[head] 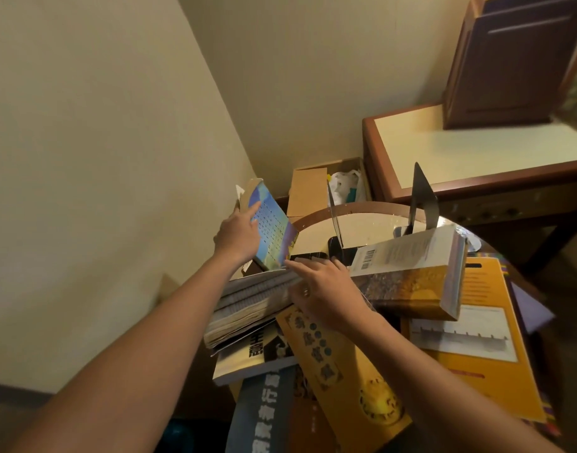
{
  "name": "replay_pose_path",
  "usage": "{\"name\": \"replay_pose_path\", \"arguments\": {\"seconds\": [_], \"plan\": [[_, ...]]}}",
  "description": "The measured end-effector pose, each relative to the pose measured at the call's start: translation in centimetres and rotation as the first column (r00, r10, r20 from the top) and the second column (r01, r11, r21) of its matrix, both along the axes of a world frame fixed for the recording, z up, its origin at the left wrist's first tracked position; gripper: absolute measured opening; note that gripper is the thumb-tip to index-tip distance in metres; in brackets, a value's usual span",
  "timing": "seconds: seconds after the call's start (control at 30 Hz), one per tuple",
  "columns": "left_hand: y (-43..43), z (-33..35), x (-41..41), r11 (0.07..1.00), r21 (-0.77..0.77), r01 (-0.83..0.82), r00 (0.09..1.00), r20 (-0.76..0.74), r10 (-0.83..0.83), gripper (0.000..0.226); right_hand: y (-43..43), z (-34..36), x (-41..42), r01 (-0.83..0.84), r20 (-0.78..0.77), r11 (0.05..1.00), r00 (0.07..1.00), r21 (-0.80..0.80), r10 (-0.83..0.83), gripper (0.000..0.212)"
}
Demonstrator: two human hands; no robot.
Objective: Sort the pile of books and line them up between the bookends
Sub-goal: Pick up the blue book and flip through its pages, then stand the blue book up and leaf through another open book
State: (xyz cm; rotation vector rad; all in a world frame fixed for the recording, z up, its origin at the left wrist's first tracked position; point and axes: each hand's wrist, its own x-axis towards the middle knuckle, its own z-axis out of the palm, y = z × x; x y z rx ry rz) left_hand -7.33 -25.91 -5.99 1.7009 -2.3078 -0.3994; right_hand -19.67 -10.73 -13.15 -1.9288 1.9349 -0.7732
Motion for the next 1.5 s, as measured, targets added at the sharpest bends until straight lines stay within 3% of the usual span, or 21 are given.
{"name": "replay_pose_path", "arguments": {"seconds": [0.2, 0.43, 0.6, 0.73, 1.2, 1.5], "plan": [[-0.5, -0.3, -0.6, 0.999, -0.039, 0.031, 0.999, 0.03, -0.03, 0.055, -0.3, -0.1, 0.2, 0.011, 0.013, 1.0, 1.0, 0.023, -0.011, 0.053], [-0.2, 0.5, -0.5, 0.992, 0.096, -0.087, 0.982, -0.159, 0.102, 0.058, -0.7, 0.2, 0.4, 0.017, 0.062, 0.998, 0.998, 0.066, -0.021, 0.059], [0.2, 0.7, -0.3, 0.994, -0.011, 0.105, 0.994, -0.005, -0.105, 0.053, -1.0, 0.1, 0.7, 0.032, 0.069, 0.997, 0.997, 0.07, -0.036, 0.07], [0.8, -0.2, 0.1, 0.982, -0.073, 0.171, 0.985, -0.022, -0.173, 0.045, -1.2, 0.4, 0.7, 0.026, 0.08, 0.997, 0.996, 0.079, -0.032, 0.074], [5.8, 0.9, 4.1, 0.95, -0.22, 0.22, 0.968, -0.069, -0.24, 0.043, 1.7, 3.6, 0.9, -0.022, -0.02, 0.99, 0.999, 0.142, 0.025, 0.081], [11.3, 1.1, 8.6, 0.967, -0.171, 0.19, 0.976, -0.076, -0.205, 0.045, 7.0, 3.8, 0.9, 0.042, -0.117, 0.987, 0.993, 0.154, -0.024, 0.08]]}}
